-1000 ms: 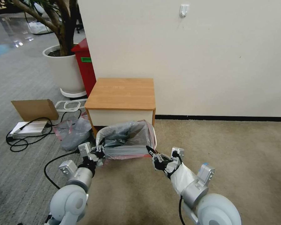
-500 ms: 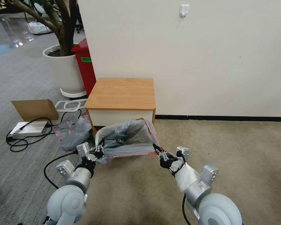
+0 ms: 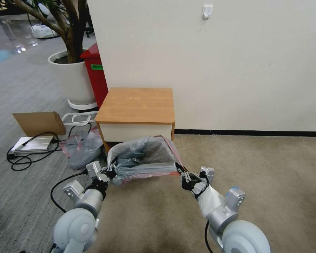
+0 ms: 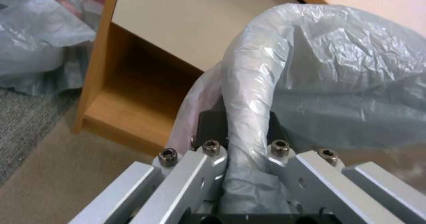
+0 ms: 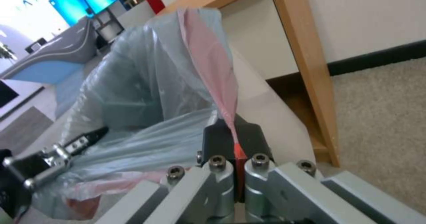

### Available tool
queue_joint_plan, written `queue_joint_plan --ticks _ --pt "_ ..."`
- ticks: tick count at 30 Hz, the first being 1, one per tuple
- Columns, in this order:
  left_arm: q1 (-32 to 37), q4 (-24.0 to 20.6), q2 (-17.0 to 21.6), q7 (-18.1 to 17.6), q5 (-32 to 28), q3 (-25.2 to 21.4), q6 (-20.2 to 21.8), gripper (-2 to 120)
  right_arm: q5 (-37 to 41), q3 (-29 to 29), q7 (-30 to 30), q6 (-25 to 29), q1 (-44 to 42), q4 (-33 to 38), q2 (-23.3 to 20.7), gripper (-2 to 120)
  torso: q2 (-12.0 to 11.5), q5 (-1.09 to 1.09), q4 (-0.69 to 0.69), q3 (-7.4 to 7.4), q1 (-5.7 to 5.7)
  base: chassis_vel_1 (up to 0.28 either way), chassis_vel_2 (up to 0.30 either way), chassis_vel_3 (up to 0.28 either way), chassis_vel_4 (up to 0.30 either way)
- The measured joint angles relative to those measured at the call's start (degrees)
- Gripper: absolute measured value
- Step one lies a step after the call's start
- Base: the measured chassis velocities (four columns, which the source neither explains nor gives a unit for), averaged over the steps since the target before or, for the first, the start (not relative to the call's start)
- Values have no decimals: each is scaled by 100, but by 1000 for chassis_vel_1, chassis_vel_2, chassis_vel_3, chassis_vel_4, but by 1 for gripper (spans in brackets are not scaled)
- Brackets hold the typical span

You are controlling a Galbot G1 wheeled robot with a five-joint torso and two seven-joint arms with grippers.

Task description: Pick up the garbage bag from the table and place it over the trash can.

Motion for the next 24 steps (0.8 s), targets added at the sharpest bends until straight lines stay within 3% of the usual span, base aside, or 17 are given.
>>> queue_joint_plan --ticks 8,15,24 --pt "21 -88 -13 -35 -321 14 56 4 -274 -37 1 156 -37 -127 83 0 0 0 0 0 0 0 0 0 0" --pt "213 -304 22 -43 -852 41 395 4 -739 40 -115 527 208 -544 154 0 0 1 1 0 0 0 0 0 0" --pt "267 -414 5 -38 -995 96 526 6 -1272 72 -134 585 289 -762 194 0 0 1 1 0 0 0 0 0 0"
